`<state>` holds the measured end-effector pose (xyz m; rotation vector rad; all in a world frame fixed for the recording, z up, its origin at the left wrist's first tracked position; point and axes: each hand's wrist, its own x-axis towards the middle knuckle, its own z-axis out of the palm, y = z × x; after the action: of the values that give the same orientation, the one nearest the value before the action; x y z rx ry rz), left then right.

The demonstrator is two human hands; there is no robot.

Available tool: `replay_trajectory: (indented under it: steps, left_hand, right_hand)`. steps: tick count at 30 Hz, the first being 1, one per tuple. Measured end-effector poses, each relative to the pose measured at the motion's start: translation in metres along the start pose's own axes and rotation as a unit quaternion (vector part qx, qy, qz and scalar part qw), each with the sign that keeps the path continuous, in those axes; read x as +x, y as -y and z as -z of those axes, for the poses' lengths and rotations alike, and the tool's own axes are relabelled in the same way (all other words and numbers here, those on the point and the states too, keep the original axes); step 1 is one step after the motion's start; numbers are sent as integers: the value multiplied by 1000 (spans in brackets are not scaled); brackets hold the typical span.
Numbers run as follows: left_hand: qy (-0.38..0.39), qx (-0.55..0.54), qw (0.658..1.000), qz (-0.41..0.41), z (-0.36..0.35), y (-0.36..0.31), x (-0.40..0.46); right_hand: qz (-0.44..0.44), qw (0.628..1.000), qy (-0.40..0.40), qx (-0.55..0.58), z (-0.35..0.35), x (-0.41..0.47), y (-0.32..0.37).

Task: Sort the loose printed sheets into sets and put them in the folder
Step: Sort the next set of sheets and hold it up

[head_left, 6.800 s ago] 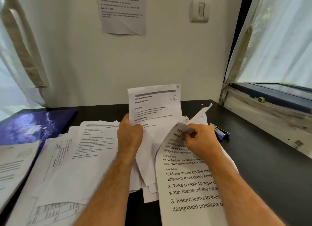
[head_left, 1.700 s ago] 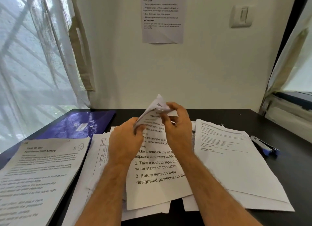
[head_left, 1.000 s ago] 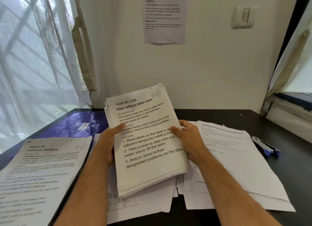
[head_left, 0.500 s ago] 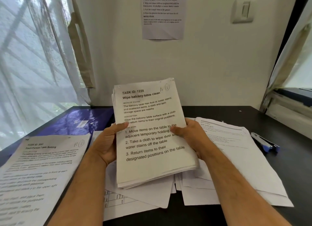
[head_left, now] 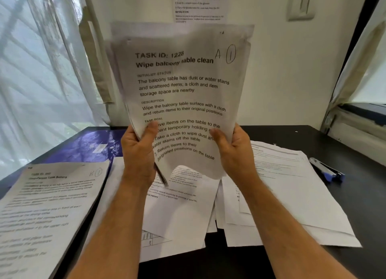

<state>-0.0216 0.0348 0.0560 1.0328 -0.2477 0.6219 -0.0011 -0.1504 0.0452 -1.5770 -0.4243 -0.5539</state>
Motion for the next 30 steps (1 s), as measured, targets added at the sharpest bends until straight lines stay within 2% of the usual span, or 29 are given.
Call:
replay_trajectory:
  steps: [4, 7, 10, 14, 17, 20, 24, 30]
  left_hand:
    - [32, 24, 999, 10, 6, 6, 3]
    - [60, 23, 997, 39, 19, 9, 6]
    - [40, 106, 992, 56, 21, 12, 5]
    - [7, 179, 984, -10, 16, 13, 3]
    - [1, 183, 982, -51, 14, 10, 4]
    - [22, 167, 986, -7, 12, 13, 0]
    - [32, 182, 982, 39, 9, 17, -3]
    - [6, 153, 988, -34, 2, 11, -3]
  right_hand:
    - [8, 999, -24, -25, 1, -1, -3]
    - [-15, 1000, -26, 6, 6, 0, -7]
    - [-49, 999, -14, -6, 6, 1, -14]
    - [-23, 999, -15, -36, 4, 1, -9]
    - [6, 999, -26, -34, 4, 1, -2]
    - [-33, 999, -4, -24, 1, -1, -6]
    - [-105, 991, 41, -76, 2, -2, -18]
    - [-53, 998, -13, -32, -2, -2, -8]
